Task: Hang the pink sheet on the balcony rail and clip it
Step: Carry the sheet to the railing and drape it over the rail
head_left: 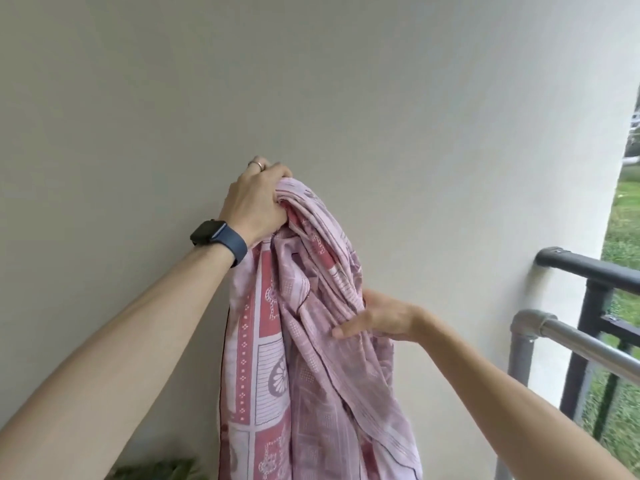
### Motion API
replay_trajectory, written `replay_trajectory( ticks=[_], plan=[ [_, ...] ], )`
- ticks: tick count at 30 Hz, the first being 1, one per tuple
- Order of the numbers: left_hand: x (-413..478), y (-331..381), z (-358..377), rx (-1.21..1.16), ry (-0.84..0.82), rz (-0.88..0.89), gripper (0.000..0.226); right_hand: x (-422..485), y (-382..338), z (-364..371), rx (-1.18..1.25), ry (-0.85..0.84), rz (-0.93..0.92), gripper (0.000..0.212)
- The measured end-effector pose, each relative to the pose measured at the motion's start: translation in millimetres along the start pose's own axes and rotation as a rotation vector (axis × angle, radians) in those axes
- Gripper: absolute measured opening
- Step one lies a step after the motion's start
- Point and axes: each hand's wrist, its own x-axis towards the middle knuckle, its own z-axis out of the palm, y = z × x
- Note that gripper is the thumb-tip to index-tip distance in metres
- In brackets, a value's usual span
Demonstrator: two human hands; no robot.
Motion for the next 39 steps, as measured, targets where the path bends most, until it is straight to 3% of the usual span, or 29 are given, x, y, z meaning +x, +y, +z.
replay_trajectory(
  ticks=[1, 3, 5, 9, 12, 15, 18, 20, 23, 27, 32, 39],
  plan=[
    [-1.2, -9.5, -0.5, -0.024, -0.011, -0.002, 0.03, 4.0, -2.5, -6.4, -0.112, 0.063, 0.051, 0.052],
    [-3.3, -30.3, -4.3, -0.041, -0.05, -0.062, 0.029, 16.2, -12.0, -28.5, -0.444, 0.372, 0.154, 0.026],
    [-6.5, -48.2, -9.4, -0.052, -0.096, -0.156, 0.025, 20.8, -34.9, -51.8, -0.748, 0.658, 0.179, 0.023],
    [-10.2, -60.5, -3.8, -0.068, -0.193, -0.243, 0.033, 23.8, -85.4, -90.3, -1.155, 1.096, 0.014, 0.027],
    [-2.7, -55.5, 5.7, -0.364, -0.34, -0.447, 0.044, 29.7, -102.2, -116.6, -1.325, 1.312, -0.066, 0.024],
    [-0.7, -39.8, 10.3, -0.503, -0.65, -0.444, 0.028, 30.2, -104.3, -132.2, -1.372, 1.291, 0.184, 0.024],
    [-0.7, -18.1, 22.9, -0.578, -0.588, -0.385, 0.016, 19.2, -86.4, -133.2, -1.44, 1.141, 0.495, 0.027],
    [1.1, 2.9, 29.4, -0.647, -0.56, -0.341, 0.008, -0.3, -68.6, -134.6, -1.406, 1.132, 0.587, 0.028],
    [9.5, 37.9, 39.8, -0.718, -0.603, -0.286, 0.013, -36.8, -55.8, -144.8, -1.291, 1.165, 0.658, 0.03],
    [17.5, 84.2, 52.5, -0.808, -0.625, -0.221, 0.055, -92.6, -61.7, -160.7, -1.176, 1.361, 0.68, 0.028],
    [15.2, 138.4, 48.5, -0.979, -0.657, -0.094, 0.046, -171.4, -71.7, -157.7, -1.149, 1.53, 0.696, 0.04],
    [9.6, 221.6, -9.5, -1.079, -0.638, 0.07, 0.047, -271.2, -98.4, -132.9, -1.118, 1.681, 0.73, 0.03]
  ],
)
